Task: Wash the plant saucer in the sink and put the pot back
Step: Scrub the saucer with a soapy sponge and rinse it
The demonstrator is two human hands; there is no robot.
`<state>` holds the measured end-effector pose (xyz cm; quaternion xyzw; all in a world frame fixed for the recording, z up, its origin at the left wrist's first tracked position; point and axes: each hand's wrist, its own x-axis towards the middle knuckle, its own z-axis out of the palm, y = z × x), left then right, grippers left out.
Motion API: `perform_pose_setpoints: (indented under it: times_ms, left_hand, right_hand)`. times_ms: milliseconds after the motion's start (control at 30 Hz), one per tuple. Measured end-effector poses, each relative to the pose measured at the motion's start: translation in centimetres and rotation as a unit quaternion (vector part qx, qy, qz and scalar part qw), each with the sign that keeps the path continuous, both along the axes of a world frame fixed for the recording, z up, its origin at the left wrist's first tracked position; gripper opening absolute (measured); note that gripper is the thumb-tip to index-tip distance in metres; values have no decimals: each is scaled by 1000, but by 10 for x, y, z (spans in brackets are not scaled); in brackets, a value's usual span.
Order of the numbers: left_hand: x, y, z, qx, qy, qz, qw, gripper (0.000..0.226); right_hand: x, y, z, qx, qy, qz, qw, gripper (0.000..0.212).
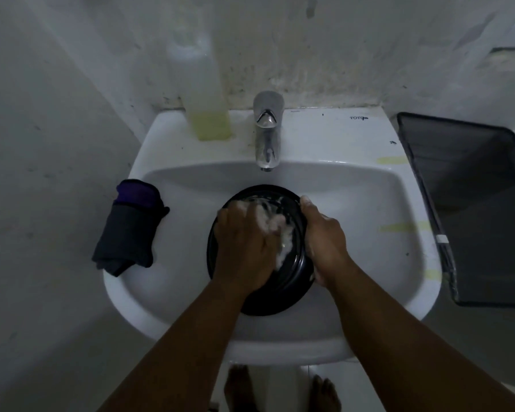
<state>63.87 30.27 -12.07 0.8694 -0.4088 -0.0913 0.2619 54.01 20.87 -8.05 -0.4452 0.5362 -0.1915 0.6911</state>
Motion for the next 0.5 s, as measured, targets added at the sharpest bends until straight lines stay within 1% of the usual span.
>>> perform_pose_setpoints:
  times_ms: [33,67,100,167,200,233,300,333,433,467,500]
  left_hand:
    - [4,-1,1,10,5,29,1000,58]
    - [3,-1,3,18,-2,30,999,58]
    - [-3,0,4,16,-19,-4,1000,55]
    - [-16,5,3,0,-43,-102,994,54]
    - [-12,5,1,8,-38,-110,993,54]
    - [-3,3,0,29,-17,-71,997,54]
    - [13,3,3,46,4,43,998,56]
    - [11,4,5,48,-2,47,998,56]
    - [-18,12,10,24,-63,-110,992,51]
    - [-17,12,9,23,-65,-124,990,50]
    - [-7,11,8,32,-54,-91,994,50]
  right_hand:
    - [0,0,0,1,-2,-3,1000,41]
    - [0,0,0,0,0,-3,1000,41]
    - [-1,0,0,-1,4,-1,1000,41]
    - [-3,-2,0,-3,13,6,1000,43]
    - [-3,-2,-1,-4,18,5,1000,44]
    - [-3,-2,-1,-5,23,0,1000,44]
    - [-4,-1,-1,-10,30,-7,999,44]
    - [-5,0,-1,-13,29,-8,999,43]
    - [-6,-3,-1,-20,15,-3,1000,42]
    - [-5,-3,-1,-21,12,0,1000,41]
    - [-4,-2,0,-24,13,5,1000,40]
